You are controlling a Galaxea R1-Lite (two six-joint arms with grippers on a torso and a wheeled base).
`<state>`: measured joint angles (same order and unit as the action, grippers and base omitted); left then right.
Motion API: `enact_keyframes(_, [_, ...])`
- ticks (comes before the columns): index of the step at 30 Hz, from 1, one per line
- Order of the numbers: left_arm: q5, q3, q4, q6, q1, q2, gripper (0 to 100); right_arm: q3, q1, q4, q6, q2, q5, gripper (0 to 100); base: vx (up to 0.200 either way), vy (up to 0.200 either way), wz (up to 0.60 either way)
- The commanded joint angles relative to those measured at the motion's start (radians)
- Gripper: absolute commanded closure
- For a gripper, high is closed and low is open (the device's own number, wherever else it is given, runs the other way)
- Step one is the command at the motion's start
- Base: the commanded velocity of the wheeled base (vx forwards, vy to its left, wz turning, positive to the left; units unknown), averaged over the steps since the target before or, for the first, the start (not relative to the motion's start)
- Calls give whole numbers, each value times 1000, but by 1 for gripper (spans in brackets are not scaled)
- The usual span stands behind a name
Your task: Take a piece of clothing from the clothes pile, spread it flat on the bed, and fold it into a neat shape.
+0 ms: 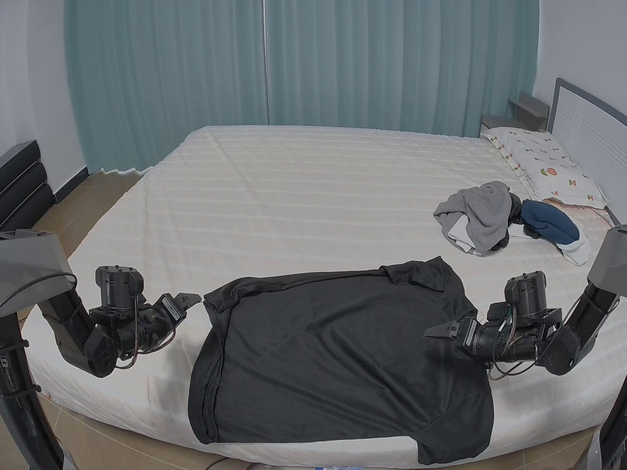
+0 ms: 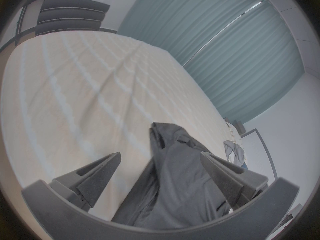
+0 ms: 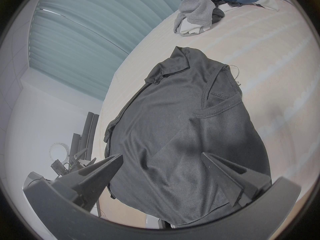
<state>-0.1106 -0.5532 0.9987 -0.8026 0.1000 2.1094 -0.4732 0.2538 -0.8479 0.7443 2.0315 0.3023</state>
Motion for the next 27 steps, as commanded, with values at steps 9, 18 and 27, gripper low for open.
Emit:
enact_keyframes(9, [5,-269,-2,6,32,225,0,-7,-4,-2,47,27,17,0,0,0,0])
enact_keyframes(18, [19,-324,-8,40,41,299,0,-10,-2,-2,47,27,32,0,0,0,0])
enact_keyframes(27, [20,-389,-8,40,40,350,100,-12,-2,-2,47,27,34,0,0,0,0])
